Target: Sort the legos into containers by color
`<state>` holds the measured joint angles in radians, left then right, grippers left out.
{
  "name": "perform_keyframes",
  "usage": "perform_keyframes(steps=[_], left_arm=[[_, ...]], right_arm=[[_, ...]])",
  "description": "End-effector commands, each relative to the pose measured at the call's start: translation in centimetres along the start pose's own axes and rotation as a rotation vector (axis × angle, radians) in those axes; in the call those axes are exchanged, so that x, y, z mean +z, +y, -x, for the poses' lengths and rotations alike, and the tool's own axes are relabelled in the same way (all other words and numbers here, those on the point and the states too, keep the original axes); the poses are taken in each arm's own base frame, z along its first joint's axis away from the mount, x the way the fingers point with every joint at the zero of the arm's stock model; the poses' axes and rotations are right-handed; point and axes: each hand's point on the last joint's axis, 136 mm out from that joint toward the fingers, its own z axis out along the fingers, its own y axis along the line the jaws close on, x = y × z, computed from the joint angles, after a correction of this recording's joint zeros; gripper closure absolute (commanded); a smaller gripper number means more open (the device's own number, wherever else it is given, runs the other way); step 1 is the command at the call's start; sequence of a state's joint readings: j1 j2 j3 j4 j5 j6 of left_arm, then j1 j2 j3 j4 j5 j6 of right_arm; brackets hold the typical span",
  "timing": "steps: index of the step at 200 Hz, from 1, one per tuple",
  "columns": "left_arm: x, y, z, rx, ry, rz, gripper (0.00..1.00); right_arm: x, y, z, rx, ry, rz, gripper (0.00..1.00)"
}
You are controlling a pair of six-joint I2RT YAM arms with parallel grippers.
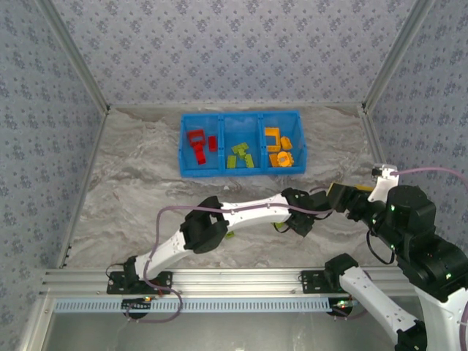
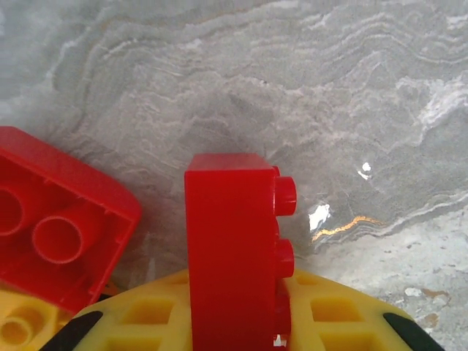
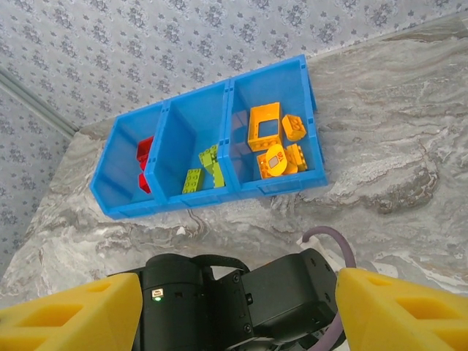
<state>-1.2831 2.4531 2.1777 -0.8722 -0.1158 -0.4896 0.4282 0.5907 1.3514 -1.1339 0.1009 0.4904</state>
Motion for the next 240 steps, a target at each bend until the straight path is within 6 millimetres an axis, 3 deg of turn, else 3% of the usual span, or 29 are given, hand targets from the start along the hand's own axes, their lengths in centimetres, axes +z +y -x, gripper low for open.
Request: perform_keyframes(steps=[1,24,49,90,107,130,136,151,175,210,240], left_arm=[[-7.7,0.7,2.8,-0.036,-0.145,0.004,0.80],[-13.0,3.1,3.3,-0.126,-0.228,-0.016,0.81],[-16.6,8.4,1.7,-0.259,-0.258,0.002,0.81],[-19.5,19.7,-2.4,-0.502,-0.256,0.062,0.81],[-20.1,24.1,-3.8,-0.601,-0.252,0.070,0.81],[-19.8,28.9,-4.6,-0.694,-0.246,0.087,0.81],[-19.5,30.0,-4.5,-0.715,-0.245,0.084,0.81],[-18.5,32.1,-4.1,-0.755,-0.236,0.076,0.81],[-16.5,34.9,-3.0,-0.801,-0.220,0.077,0.81],[-12.9,37.7,-1.1,-0.857,-0.189,0.051,0.81],[-11.6,39.0,1.1,-0.869,-0.193,0.035,0.80]], right_arm=[[0.2,0.7,-0.3,-0.014,0.017,0.043,0.27],[0.9,3.1,0.0,-0.068,0.027,0.157,0.25],[2.0,6.8,-0.1,-0.120,0.060,0.345,0.26],[6.4,9.4,-2.8,-0.251,0.160,0.393,0.26],[7.7,12.1,-4.5,-0.374,0.176,0.408,0.25],[9.5,16.8,-6.5,-0.501,0.159,0.444,0.25],[10.5,17.3,-8.3,-0.539,0.180,0.442,0.25],[11.8,20.1,-9.5,-0.584,0.133,0.482,0.25],[13.9,23.0,-10.8,-0.633,0.062,0.473,0.25],[16.4,25.0,-11.4,-0.648,0.014,0.414,0.25],[17.1,25.4,-12.0,-0.647,0.026,0.398,0.24]])
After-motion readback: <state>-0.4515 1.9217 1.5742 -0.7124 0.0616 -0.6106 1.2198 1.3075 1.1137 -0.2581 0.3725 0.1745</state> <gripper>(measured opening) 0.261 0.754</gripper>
